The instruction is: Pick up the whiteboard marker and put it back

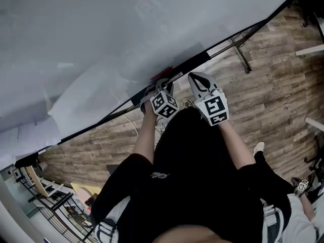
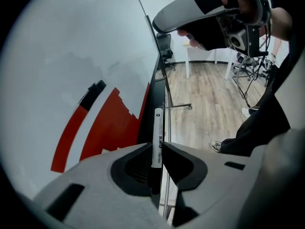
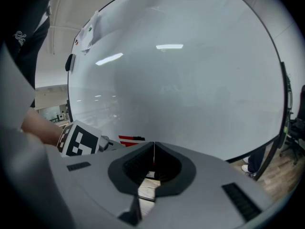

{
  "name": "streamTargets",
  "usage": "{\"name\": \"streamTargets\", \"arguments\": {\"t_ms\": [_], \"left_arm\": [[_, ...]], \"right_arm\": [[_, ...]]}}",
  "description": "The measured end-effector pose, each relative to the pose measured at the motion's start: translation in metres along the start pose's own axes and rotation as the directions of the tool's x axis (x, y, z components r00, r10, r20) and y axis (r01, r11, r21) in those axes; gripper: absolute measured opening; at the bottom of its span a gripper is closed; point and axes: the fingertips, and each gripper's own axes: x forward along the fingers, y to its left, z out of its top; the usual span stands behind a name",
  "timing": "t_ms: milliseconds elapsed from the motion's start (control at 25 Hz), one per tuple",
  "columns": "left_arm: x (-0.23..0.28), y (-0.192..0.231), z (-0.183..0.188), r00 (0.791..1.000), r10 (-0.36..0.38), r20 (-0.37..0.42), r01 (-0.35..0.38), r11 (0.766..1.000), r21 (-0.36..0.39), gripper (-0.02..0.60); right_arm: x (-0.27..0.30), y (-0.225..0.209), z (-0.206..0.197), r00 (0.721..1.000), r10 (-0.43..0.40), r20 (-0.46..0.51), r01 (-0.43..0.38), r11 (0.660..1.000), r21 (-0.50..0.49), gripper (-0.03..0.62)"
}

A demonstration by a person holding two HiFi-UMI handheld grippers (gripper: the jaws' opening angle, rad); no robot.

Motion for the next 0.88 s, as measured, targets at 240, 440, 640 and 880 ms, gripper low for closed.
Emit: {"name": "streamTargets", "arguments": {"t_ms": [240,440,640,880], "left_arm": [[0.0,-0.001,0.002,1.0,-0.01,-0.018,0.01,1.0,0.003,0.067],[0.001,-0.001,0.001,0.999,-0.01,-0.035,0.011,1.0,0.023,0.067],[0.002,0.0,0.001,0.999,-0.004,-0.05,0.005,1.0,0.018,0.069],[0.001,0.005,0.001,0.996,0.055,-0.066,-0.056,0.998,-0.009,0.1]], "right_arm": [[0.002,0.0,-0.008,1.0,0.011,-0.016,-0.011,1.0,0.001,0.003],[0.002,0.002,-0.007,1.0,0.021,-0.021,-0.021,1.0,0.008,0.003],[-0.001,-0.002,-0.007,1.0,0.019,-0.023,-0.019,1.0,0.004,0.003],[-0.009,-0.005,-0.009,0.999,0.029,-0.018,-0.03,0.999,-0.016,0.003]]}}
